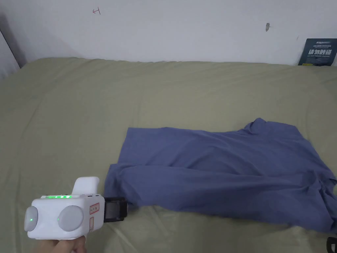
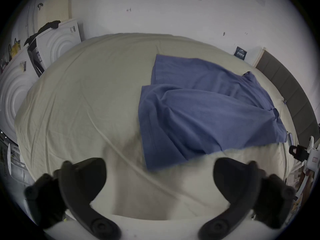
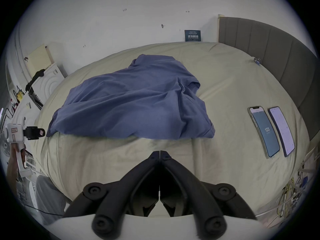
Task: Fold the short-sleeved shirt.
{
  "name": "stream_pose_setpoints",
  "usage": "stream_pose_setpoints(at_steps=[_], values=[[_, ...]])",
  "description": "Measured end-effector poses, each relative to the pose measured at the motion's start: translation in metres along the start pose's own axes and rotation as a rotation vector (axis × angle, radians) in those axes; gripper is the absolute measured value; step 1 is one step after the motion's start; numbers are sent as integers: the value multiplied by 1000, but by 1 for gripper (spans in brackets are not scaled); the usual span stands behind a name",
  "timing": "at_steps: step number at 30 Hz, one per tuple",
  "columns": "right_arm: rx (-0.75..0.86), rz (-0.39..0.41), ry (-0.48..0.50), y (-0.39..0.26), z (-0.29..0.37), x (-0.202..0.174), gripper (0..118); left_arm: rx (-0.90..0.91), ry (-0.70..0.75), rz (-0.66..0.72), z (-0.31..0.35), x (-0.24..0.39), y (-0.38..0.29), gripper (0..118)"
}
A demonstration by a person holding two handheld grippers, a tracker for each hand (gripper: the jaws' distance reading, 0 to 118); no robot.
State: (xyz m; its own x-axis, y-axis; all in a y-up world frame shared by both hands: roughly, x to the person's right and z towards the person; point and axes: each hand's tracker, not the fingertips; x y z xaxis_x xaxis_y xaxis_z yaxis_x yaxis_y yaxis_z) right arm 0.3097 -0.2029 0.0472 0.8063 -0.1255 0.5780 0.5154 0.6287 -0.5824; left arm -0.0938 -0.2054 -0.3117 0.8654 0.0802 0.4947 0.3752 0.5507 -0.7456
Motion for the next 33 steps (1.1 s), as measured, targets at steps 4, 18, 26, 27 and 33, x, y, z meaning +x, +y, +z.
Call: stream_pose_setpoints(at_steps=[4,18,26,27,33], values=[[-16,8,-5,7,0,-1,0,4,46,-3,-34,-11,13,110],[-53,-30,-40,32,-33,36,118,-16,-1,-92,-24,-3,30,2],[-82,-52,-22,50,-68,57,110,-1,-1,-93,-33,-8,36,2],[-99,-36,-18,49,-73,57,89,-2,1,-94,-33,-9,36,2],[-76,-24,-14,41,-63,45,15,-15,-5,-94,-28,-4,36,2]])
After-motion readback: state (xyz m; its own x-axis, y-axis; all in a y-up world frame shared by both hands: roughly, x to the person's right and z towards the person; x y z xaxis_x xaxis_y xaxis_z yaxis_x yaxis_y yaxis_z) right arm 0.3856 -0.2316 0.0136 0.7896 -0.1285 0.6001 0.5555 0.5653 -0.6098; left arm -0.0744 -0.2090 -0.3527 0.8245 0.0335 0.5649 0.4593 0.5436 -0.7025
